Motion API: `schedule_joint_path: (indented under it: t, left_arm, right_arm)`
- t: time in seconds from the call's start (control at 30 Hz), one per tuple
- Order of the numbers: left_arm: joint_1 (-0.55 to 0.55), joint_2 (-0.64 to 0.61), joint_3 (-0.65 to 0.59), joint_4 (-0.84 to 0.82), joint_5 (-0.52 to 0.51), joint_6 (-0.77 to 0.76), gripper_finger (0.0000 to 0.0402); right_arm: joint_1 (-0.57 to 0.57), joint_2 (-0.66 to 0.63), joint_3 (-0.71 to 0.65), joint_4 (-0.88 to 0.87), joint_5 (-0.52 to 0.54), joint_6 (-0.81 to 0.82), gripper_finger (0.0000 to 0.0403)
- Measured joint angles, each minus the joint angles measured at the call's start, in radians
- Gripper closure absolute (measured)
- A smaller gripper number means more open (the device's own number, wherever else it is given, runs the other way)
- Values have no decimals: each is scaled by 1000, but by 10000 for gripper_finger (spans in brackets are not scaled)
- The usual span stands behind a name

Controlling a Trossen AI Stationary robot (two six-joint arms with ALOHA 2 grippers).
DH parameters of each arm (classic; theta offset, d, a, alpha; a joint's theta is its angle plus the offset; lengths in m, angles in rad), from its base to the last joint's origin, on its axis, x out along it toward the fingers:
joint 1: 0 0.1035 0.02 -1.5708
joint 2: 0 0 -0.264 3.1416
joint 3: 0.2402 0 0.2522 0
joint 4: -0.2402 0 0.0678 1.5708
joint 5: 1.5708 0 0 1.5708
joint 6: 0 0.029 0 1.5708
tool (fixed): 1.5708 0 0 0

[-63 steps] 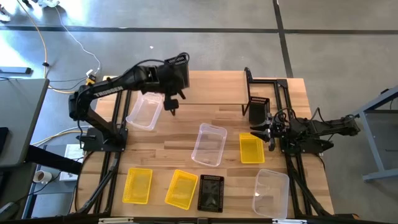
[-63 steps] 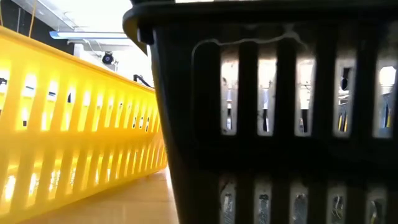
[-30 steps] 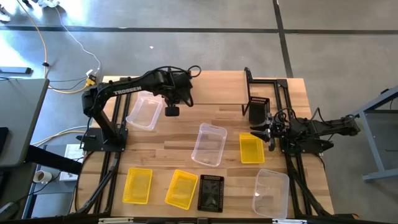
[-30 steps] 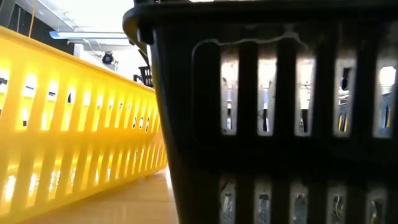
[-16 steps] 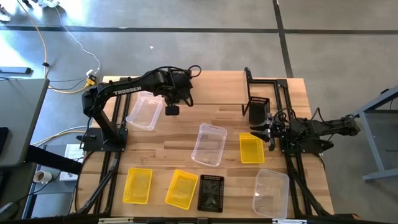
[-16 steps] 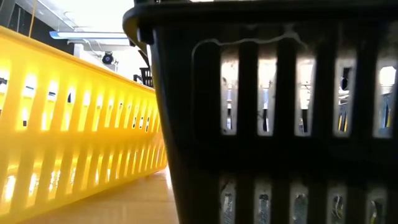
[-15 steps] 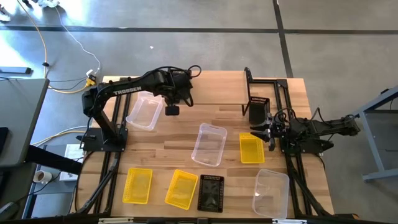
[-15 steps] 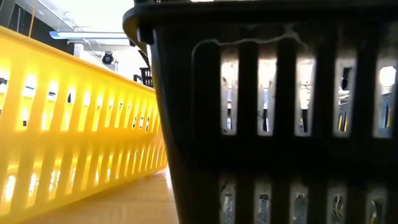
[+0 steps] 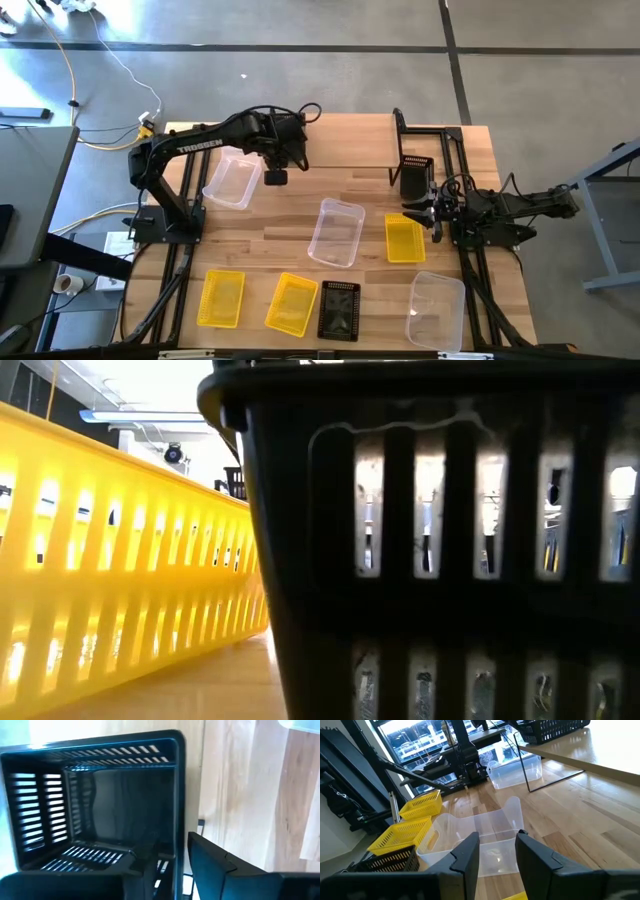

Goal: Stack baskets on shelf by color
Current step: Put the left black basket on the shelf, then put the center transparent bin on the shelf

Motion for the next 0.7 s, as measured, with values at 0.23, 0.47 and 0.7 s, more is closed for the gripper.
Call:
schedule_joint_path:
  t: [0.23, 0.47, 0.7]
  left_arm:
    - [-9, 0, 83, -25, -6, -15, 291]
    - [-30, 0, 220, -44, -6, -52, 293]
    - [-82, 0, 346, -99, -6, -123, 295]
  right_arm:
    - [0, 0, 0, 0, 0, 0, 290]
    - [0, 0, 0, 0, 0, 0, 290]
    - [0, 0, 0, 0, 2, -24, 290]
